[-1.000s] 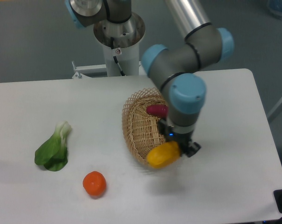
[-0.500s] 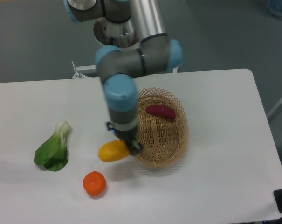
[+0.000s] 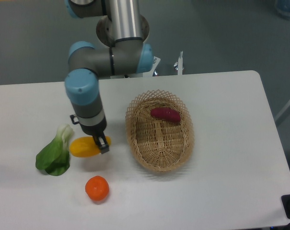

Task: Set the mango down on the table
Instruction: 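Carry the yellow mango over the basket toward the bok choy, then lower the mango onto the table beside the bok choy and release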

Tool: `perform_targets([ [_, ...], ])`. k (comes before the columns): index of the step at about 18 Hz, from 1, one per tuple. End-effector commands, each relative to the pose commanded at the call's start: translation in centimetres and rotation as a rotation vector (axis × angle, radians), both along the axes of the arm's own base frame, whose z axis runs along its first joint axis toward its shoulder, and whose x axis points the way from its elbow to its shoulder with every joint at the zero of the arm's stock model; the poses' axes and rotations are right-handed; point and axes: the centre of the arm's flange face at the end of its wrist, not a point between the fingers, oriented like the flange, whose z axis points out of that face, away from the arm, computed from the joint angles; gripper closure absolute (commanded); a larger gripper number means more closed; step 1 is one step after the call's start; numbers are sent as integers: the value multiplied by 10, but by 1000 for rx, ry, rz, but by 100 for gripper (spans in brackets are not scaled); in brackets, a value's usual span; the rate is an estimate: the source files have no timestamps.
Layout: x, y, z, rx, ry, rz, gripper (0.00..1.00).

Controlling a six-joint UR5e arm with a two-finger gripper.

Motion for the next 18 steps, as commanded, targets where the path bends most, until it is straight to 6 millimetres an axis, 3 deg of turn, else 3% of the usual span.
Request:
perform_targets([
  [6,29,0,-10,-16,-12,-43,66],
  [11,44,2,-14,-25,-19,-65,48],
  [14,44,3,-15,-16,-24,-62,33],
  [16,43,5,-11,-5,-20,-46,17],
  [17,43,5,-10,-4,-16,-52,0],
  [18,43,6,-9,-2,-16,-53,0],
])
